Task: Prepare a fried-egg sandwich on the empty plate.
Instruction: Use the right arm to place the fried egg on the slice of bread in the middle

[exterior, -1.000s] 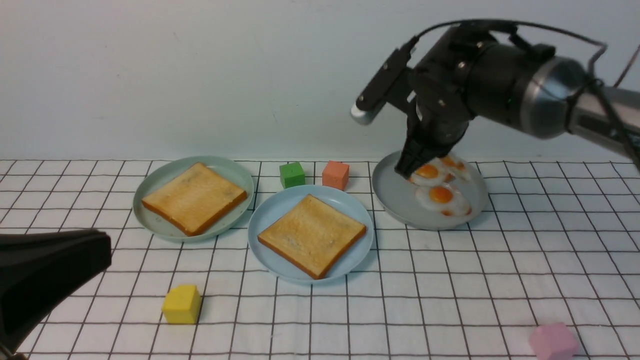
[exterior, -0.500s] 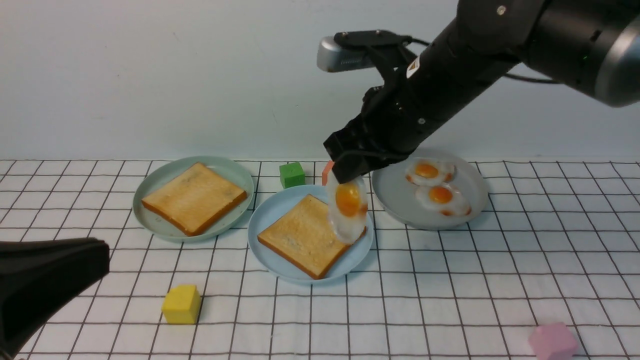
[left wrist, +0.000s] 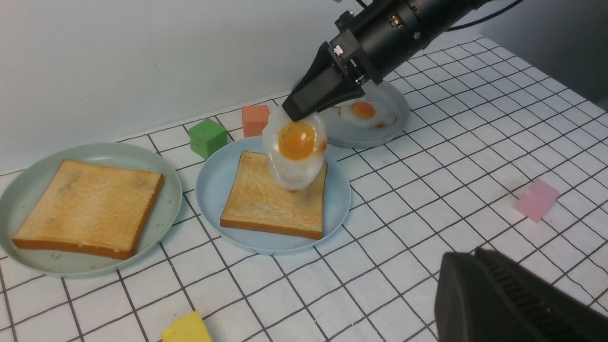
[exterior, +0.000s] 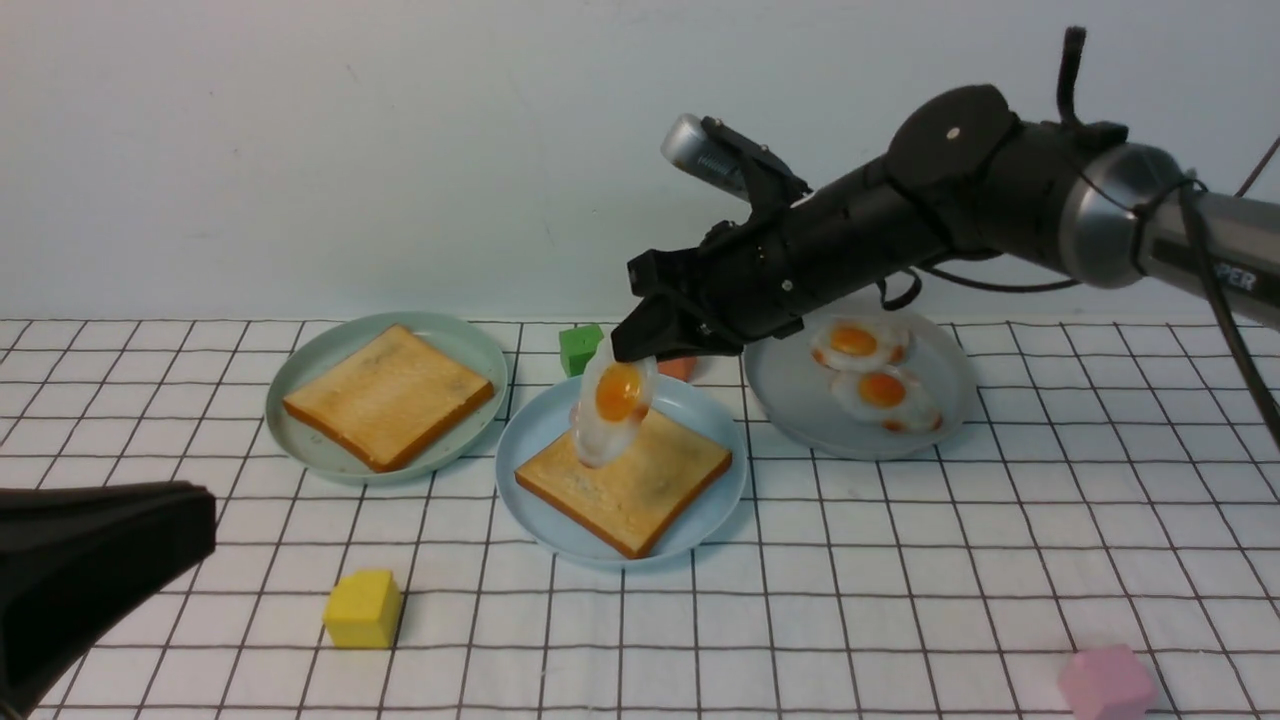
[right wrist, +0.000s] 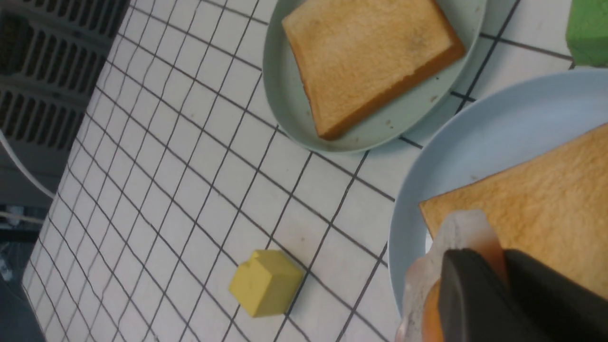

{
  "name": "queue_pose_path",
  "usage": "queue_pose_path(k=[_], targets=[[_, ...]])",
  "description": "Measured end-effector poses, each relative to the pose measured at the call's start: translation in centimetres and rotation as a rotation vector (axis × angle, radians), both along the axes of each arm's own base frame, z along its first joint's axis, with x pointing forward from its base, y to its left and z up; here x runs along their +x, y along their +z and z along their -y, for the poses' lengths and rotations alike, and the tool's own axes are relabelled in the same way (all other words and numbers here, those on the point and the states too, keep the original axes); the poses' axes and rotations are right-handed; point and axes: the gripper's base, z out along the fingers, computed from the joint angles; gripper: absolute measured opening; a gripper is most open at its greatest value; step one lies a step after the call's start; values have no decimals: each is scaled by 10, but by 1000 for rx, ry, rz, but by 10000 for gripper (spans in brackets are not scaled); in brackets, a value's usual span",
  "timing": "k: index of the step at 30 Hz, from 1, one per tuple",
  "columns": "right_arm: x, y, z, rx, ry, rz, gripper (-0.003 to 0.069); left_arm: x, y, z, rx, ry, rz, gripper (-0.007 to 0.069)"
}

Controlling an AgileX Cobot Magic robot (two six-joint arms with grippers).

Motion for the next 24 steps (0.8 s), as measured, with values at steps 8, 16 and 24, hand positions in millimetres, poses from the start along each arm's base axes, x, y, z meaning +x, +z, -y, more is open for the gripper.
queue_pose_path(k=[8, 16, 24], targets=[[10, -32, -3, 7, -35, -51, 77, 0, 0, 0, 0, 0, 0, 22], [19, -49, -3, 10, -88, -51, 77, 0, 0, 0, 0, 0, 0, 23], [20, -54, -4, 24, -124, -90, 115, 0, 0, 0, 0, 0, 0, 23]])
